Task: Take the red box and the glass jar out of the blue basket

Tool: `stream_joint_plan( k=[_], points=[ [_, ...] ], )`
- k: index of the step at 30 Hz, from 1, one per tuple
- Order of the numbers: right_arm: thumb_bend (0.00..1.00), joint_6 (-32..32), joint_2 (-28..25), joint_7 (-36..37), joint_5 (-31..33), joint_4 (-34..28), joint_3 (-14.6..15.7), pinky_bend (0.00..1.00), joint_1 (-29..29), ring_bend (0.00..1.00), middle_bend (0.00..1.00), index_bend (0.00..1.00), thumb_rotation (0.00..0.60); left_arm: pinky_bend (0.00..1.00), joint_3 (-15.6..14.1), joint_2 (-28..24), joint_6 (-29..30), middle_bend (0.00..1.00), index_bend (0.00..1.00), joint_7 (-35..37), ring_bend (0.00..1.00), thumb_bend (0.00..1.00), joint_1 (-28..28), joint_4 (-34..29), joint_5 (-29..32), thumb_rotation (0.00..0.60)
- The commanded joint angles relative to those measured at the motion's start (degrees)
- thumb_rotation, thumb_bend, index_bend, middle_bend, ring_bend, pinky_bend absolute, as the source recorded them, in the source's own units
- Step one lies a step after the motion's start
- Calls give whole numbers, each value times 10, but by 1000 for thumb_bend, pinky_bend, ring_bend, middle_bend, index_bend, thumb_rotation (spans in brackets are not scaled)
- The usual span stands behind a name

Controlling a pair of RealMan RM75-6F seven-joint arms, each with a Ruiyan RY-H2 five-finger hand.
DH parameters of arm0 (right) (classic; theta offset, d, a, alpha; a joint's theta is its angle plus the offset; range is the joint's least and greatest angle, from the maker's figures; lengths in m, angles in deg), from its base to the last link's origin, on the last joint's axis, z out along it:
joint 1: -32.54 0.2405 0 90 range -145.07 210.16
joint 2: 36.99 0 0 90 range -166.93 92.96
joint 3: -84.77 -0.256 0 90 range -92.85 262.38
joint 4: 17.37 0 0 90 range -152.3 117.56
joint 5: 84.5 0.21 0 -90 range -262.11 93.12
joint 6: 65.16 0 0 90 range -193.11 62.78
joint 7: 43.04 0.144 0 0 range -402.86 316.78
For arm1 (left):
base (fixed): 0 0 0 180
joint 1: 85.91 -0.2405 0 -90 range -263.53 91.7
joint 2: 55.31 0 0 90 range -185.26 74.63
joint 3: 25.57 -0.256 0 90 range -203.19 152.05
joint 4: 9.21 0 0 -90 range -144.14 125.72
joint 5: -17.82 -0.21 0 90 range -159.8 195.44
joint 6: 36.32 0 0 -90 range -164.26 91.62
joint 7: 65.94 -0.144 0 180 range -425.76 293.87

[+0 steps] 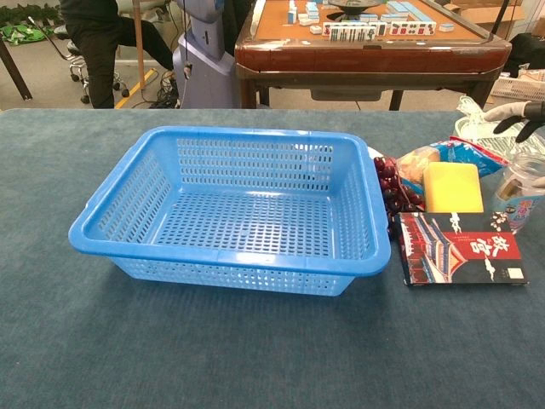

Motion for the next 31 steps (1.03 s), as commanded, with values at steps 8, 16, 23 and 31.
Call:
stream_joint_plan(
  k=[8, 16, 23, 31],
  points=[
    [189, 207, -82, -9, -20, -96, -13, 396, -114, 147, 163, 16, 600, 183, 2, 1, -4, 143, 312, 1, 155, 150, 4, 2, 2, 600],
    [213, 369, -96, -75, -52, -163, 10, 396, -223, 179, 214, 102, 600, 183, 1, 10, -12, 143, 312, -10, 155, 149, 13, -6, -7, 600],
    [214, 468, -68, -110, -92, -181, 41, 396, -306, 189, 231, 133, 600, 183, -1, 14, -12, 143, 312, -18, 155, 149, 16, -15, -16, 600],
    [214, 496, -51, -110, -123, -179, 50, 396, -339, 194, 236, 142, 600, 183, -6, 14, -10, 143, 312, -24, 155, 149, 16, -21, -26, 600]
  ],
)
